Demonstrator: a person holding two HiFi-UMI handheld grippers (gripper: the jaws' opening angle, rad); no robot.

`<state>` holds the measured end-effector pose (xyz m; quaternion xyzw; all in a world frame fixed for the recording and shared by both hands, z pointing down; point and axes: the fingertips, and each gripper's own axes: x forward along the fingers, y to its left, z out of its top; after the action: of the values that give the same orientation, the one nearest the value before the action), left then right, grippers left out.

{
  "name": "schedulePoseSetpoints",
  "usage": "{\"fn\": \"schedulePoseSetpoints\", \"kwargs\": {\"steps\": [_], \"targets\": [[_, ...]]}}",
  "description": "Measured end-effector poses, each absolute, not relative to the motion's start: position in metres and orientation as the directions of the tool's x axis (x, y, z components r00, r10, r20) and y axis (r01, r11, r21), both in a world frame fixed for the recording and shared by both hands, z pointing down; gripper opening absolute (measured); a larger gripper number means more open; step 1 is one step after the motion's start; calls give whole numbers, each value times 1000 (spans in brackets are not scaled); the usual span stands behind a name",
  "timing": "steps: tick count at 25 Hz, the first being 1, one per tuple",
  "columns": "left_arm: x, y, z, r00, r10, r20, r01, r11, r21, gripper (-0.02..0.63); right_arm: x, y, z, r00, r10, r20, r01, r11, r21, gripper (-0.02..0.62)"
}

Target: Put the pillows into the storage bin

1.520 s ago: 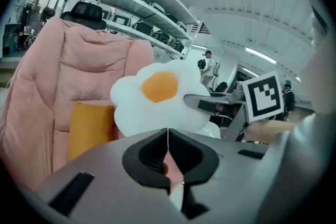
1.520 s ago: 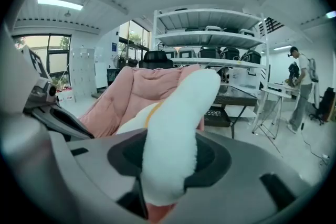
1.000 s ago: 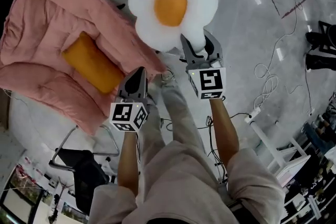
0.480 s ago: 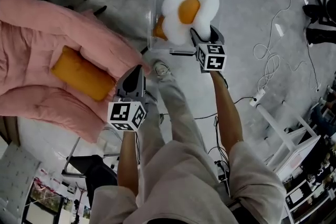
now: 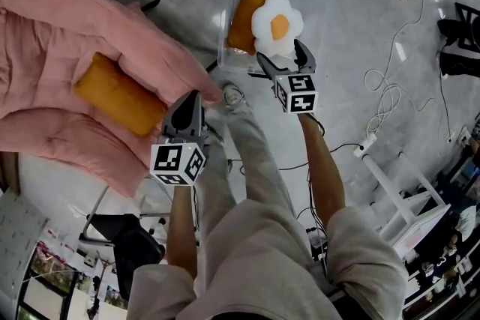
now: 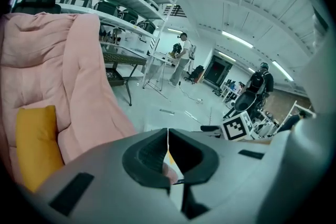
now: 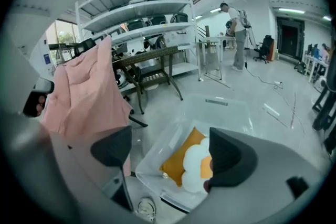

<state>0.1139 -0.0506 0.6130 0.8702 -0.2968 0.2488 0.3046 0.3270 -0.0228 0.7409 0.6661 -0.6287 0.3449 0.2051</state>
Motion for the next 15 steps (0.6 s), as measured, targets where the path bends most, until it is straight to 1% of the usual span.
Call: {"fn": "schedulePoseSetpoints", "kwargs": {"steps": [5,8,11,15], "targets": [[79,-54,611,671,-419,612,-714,-590,378,12,268,-63,678,-113,-785,609,-987,18,-159,449],[54,-59,609,648,-459,608,-745,-550,378,12,224,-87,645,-182,-815,549,-981,116,-154,442],[24,-63,607,622,-497,605,-773,-511,376,12,176,-106,621,-257,-823,506,-966,204,-159,440],[-19,-65,606,579,-550,602,-813,-446,374,12,109,-119,611,-362,-796,484,-932,313,-182,440]]}}
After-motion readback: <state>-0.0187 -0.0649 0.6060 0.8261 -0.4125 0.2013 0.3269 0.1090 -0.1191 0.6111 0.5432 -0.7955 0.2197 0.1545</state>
